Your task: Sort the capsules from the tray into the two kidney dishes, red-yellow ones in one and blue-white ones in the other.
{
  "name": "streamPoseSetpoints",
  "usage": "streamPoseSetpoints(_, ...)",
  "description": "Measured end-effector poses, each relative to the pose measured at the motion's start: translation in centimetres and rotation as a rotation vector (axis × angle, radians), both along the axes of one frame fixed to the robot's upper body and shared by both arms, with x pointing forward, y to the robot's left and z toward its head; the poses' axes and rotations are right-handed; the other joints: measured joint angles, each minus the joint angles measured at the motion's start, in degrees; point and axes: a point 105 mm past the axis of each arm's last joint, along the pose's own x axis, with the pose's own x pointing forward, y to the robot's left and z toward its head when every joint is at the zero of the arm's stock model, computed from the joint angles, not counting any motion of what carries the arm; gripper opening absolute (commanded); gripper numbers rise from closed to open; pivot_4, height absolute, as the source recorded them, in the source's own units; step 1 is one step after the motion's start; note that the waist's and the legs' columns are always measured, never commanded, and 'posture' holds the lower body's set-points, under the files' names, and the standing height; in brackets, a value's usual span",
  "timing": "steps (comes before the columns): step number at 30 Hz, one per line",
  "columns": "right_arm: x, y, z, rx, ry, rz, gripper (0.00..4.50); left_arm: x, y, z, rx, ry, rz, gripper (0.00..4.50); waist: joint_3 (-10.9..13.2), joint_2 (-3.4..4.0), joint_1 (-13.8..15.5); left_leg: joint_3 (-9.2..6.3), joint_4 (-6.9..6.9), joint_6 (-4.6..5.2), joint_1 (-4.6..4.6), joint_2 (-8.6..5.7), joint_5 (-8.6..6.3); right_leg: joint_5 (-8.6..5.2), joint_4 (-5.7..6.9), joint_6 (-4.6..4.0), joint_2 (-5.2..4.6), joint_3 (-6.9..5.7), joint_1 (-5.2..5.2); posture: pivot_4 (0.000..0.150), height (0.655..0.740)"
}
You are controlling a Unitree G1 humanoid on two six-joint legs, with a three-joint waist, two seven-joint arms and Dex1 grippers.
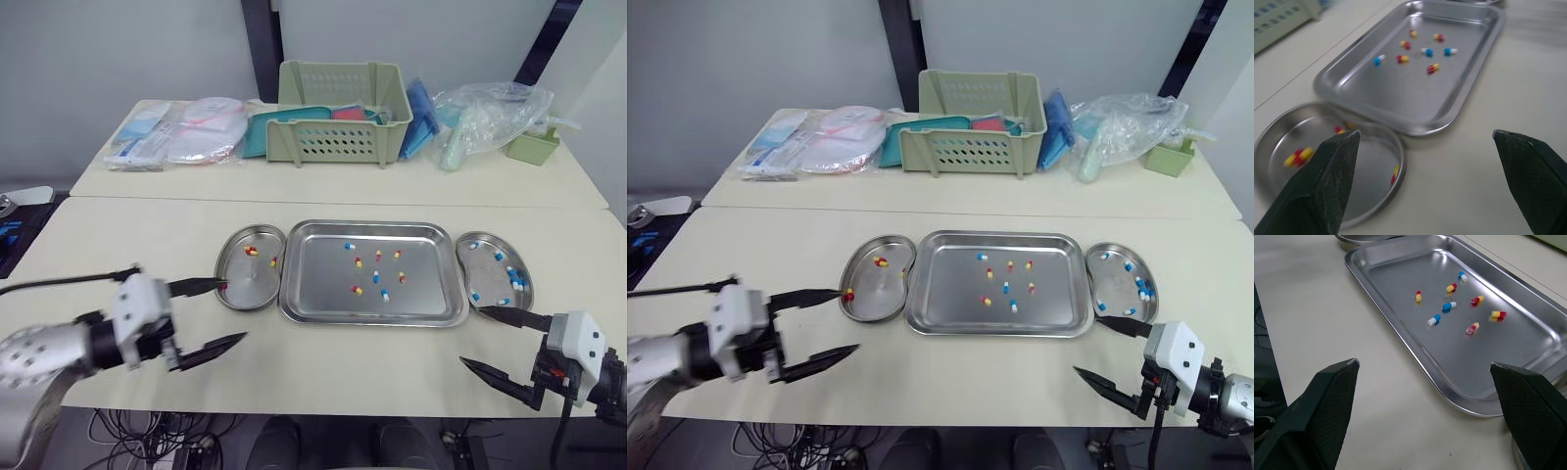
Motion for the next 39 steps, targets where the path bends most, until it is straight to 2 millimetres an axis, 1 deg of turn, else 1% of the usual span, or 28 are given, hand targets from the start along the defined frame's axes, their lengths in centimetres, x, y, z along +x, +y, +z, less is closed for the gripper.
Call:
streamPoseSetpoints(1, 0.1, 0.2, 0.0, 0.007, 0.005, 0.0, 4.49, 0.4, -1.0, 0.1, 0.008, 0.001, -0.034, 4.5, 0.0, 0.0, -0.16, 0.01, 0.0, 0.0, 0.01, 0.0, 0.0, 0.0, 0.01, 0.0, 0.01, 0.01, -0.01, 0.15, 0.74)
streamPoseSetpoints(3, 0.1, 0.4, 0.1, 0.015, 0.016, 0.0, 4.49, 1.8, -3.1, 0.4, 0.026, -0.002, -0.105, 4.5, 0.0, 0.01, -0.05, -0.01, 0.04, 0.0, 0.0, -0.02, 0.0, 0.0, 0.03, 0.0, 0.02, -0.02, 0.01, 0.15, 0.74)
streamPoseSetpoints(5, 0.3, 0.8, 0.5, 0.015, 0.008, 0.009, 4.49, 2.9, -5.3, 0.7, 0.011, -0.011, -0.17, 4.5, 0.0, 0.01, -0.07, 0.0, 0.08, 0.0, -0.02, -0.04, 0.0, 0.01, 0.04, 0.01, 0.01, -0.01, 0.01, 0.15, 0.74)
streamPoseSetpoints(6, 0.4, 0.8, 0.7, 0.013, 0.0, 0.009, 4.5, 3.3, -6.1, 0.5, 0.012, -0.001, -0.203, 4.32, 0.0, 0.0, -0.16, 0.01, 0.07, 0.0, -0.02, -0.04, 0.0, 0.01, 0.02, 0.01, 0.01, 0.01, 0.01, 0.15, 0.74)
streamPoseSetpoints(8, 0.4, 0.8, 0.6, 0.014, 0.013, 0.001, 4.5, 3.9, -7.0, -0.1, 0.024, 0.021, -0.241, 3.94, 0.01, 0.0, -0.27, 0.0, 0.03, 0.0, -0.04, -0.03, 0.0, 0.0, 0.0, 0.01, 0.02, 0.0, -0.03, 0.15, 0.74)
streamPoseSetpoints(10, 0.4, 0.8, 0.6, 0.017, 0.027, -0.004, 4.5, 5.1, -7.9, -0.7, 0.05, 0.019, -0.282, 3.31, 0.01, 0.0, 0.0, -0.01, 0.08, 0.0, -0.06, -0.04, 0.01, 0.0, 0.02, 0.01, 0.02, -0.02, -0.03, 0.15, 0.74)
streamPoseSetpoints(11, 0.4, 0.9, 0.7, 0.019, 0.024, -0.002, 4.5, 5.4, -8.4, -0.9, 0.067, 0.009, -0.304, 2.91, 0.02, -0.01, 0.04, -0.01, 0.11, 0.0, -0.07, -0.04, 0.01, 0.01, 0.02, 0.01, 0.02, -0.02, -0.02, 0.15, 0.74)
streamPoseSetpoints(12, 0.3, 1.0, 0.7, 0.02, 0.023, 0.002, 4.5, 5.6, -8.6, -1.1, 0.075, 0.005, -0.316, 2.69, 0.02, -0.01, -0.02, 0.0, 0.11, 0.0, -0.07, -0.04, 0.01, 0.0, 0.02, 0.01, 0.02, 0.0, -0.01, 0.15, 0.74)
streamPoseSetpoints(18, 0.5, 1.0, 0.7, 0.026, 0.039, -0.019, 4.5, 7.5, -10.4, -1.9, 0.155, 0.008, -0.403, 2.69, 0.02, -0.01, -0.04, -0.01, 0.14, 0.0, -0.06, -0.05, 0.01, 0.0, 0.02, 0.01, 0.02, -0.01, -0.01, 0.15, 0.74)
streamPoseSetpoints(22, 0.5, 0.9, 0.6, 0.025, 0.049, -0.027, 4.5, 8.7, -11.4, -3.6, 0.212, 0.027, -0.413, 2.69, 0.03, -0.03, -0.06, -0.03, 0.15, 0.01, -0.08, -0.05, 0.01, 0.01, 0.03, 0.01, 0.02, -0.03, -0.02, 0.15, 0.74)
streamPoseSetpoints(26, 0.5, 1.0, 0.5, 0.022, 0.053, -0.032, 4.5, 9.7, -12.0, -4.7, 0.257, 0.042, -0.419, 2.69, 0.03, -0.03, -0.04, -0.04, 0.17, 0.01, -0.1, -0.06, 0.01, 0.01, 0.02, 0.01, 0.02, -0.04, -0.01, 0.15, 0.74)
streamPoseSetpoints(35, 0.3, 1.1, 0.2, 0.024, 0.089, -0.059, 4.5, 10.5, -13.7, -6.5, 0.276, 0.07, -0.443, 2.69, 0.04, -0.04, -0.07, -0.07, 0.21, 0.01, -0.13, -0.07, 0.01, 0.01, 0.04, 0.02, 0.02, -0.05, -0.02, 0.15, 0.74)
streamPoseSetpoints(39, 0.3, 1.2, 0.3, 0.031, 0.098, -0.056, 4.5, 10.8, -13.9, -6.6, 0.301, 0.077, -0.457, 2.69, 0.03, -0.05, -0.06, -0.07, 0.22, 0.01, -0.13, -0.08, 0.01, 0.01, 0.04, 0.02, 0.01, -0.05, -0.01, 0.15, 0.74)
